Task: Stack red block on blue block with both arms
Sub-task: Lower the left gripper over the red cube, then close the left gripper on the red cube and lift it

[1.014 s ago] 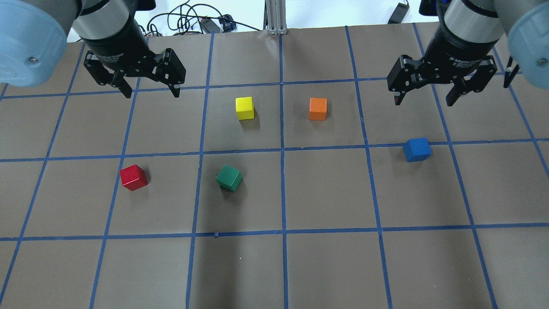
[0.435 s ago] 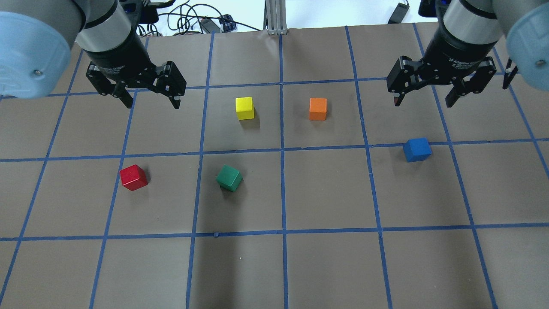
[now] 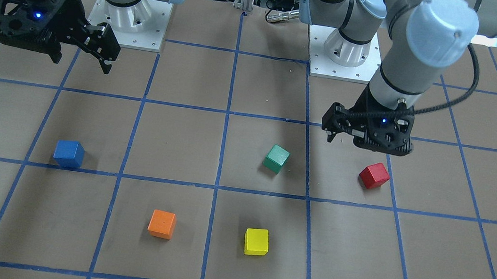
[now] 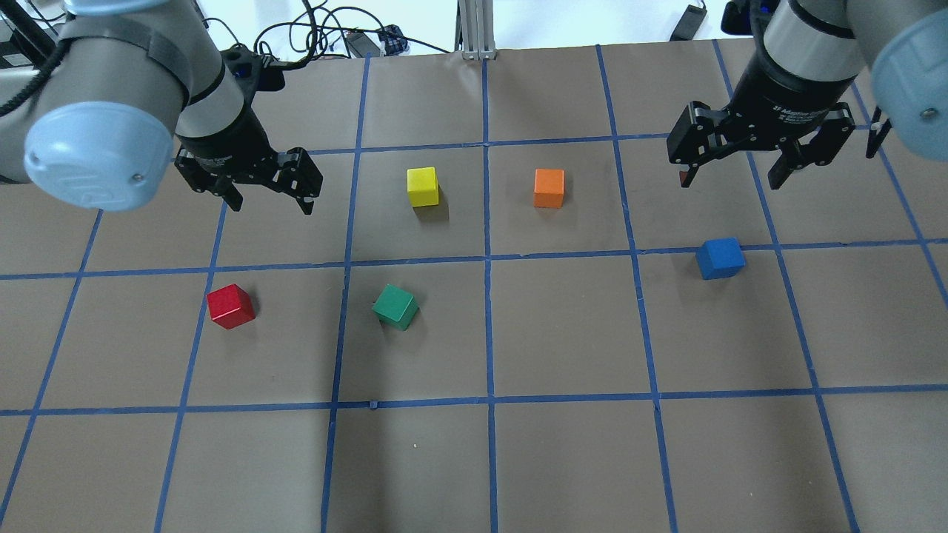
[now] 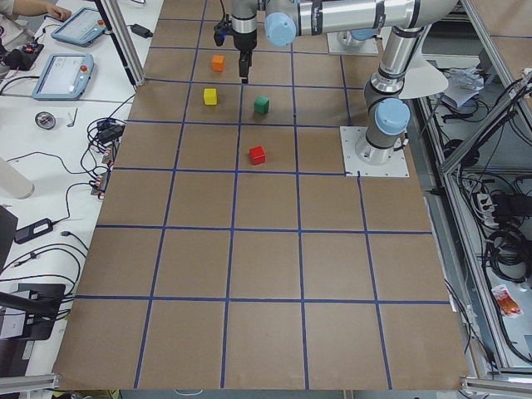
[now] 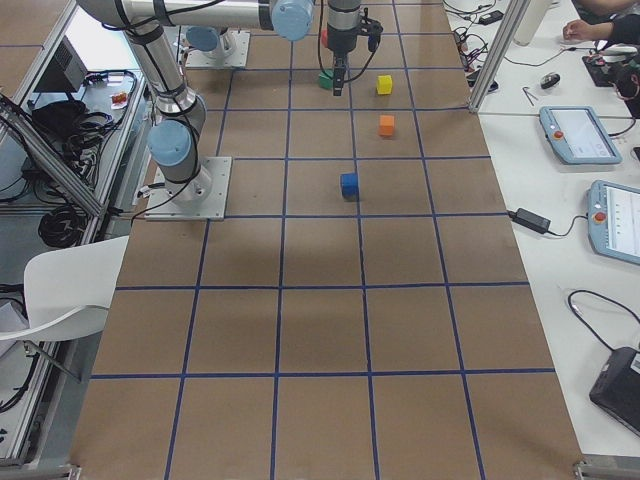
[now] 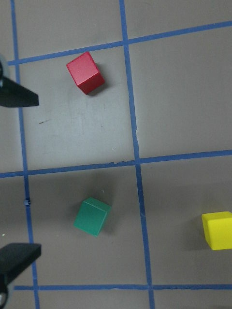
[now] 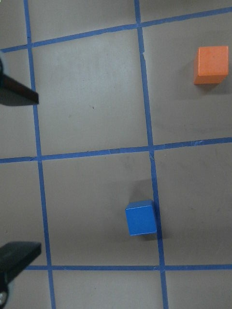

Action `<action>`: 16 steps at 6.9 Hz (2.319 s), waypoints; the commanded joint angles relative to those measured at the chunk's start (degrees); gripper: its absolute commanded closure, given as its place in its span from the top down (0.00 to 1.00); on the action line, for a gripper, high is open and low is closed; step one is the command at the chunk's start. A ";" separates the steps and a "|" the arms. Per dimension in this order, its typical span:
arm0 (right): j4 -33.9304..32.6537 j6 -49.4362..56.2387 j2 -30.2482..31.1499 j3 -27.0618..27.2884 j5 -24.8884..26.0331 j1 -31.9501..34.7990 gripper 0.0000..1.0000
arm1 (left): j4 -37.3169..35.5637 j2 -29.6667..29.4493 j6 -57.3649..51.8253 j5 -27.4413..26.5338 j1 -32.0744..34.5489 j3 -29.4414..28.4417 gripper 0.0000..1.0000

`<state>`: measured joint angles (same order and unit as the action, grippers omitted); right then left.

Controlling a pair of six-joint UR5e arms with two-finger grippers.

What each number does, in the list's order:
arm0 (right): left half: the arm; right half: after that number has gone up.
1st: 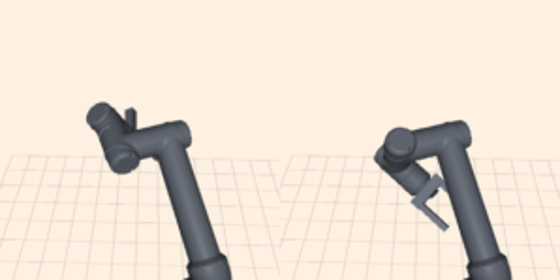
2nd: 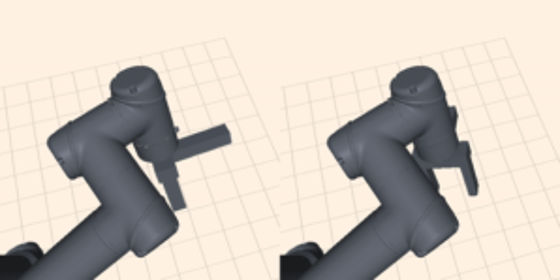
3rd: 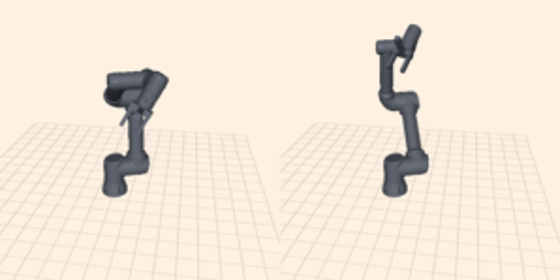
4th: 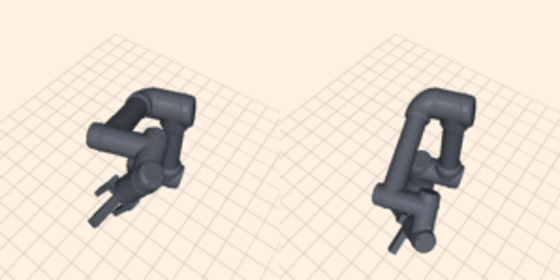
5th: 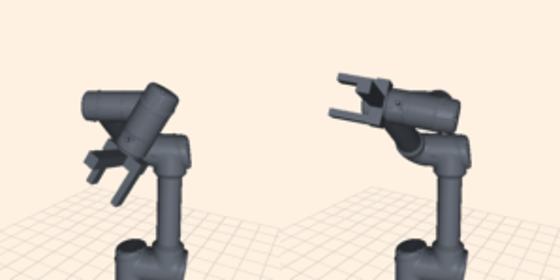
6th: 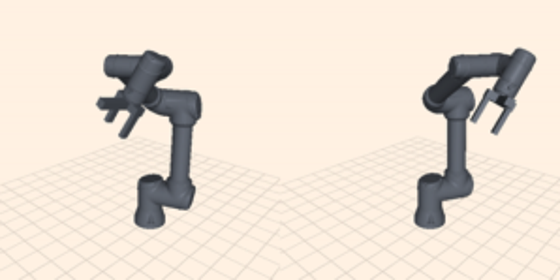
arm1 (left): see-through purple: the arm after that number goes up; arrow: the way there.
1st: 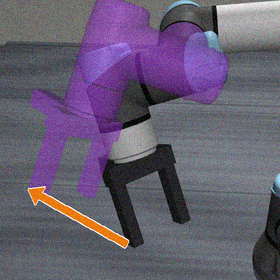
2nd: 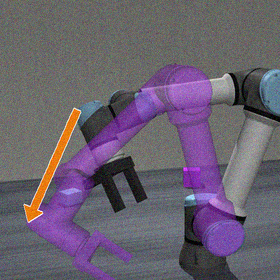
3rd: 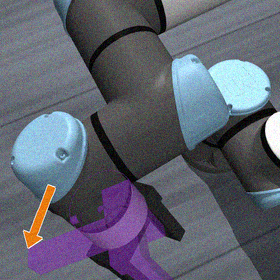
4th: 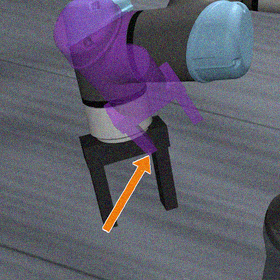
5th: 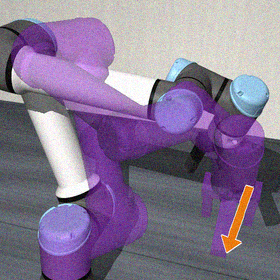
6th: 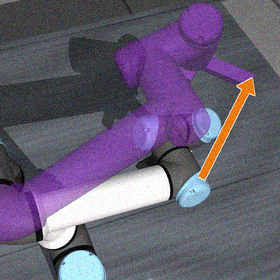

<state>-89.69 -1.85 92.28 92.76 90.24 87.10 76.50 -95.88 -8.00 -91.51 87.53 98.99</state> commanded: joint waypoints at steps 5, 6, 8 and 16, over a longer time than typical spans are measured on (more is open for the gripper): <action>0.05 0.00 0.09 0.31 0.02 0.09 1.00 | -18.22 -3.17 -9.67 0.02 -13.00 15.87 1.00; 0.05 0.00 0.09 0.31 0.02 0.09 1.00 | -20.84 -3.34 -9.84 0.02 -13.35 17.28 1.00; 0.05 0.00 0.09 0.66 0.02 0.09 1.00 | -23.06 -3.70 -11.50 0.20 -16.15 20.00 1.00; 0.05 0.00 0.35 1.45 0.02 0.09 1.00 | -31.08 -3.53 -11.43 -1.48 -14.09 22.68 0.00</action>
<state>-89.63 -1.85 92.49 93.87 90.26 87.19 43.78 -100.30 -19.86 -93.04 70.97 124.58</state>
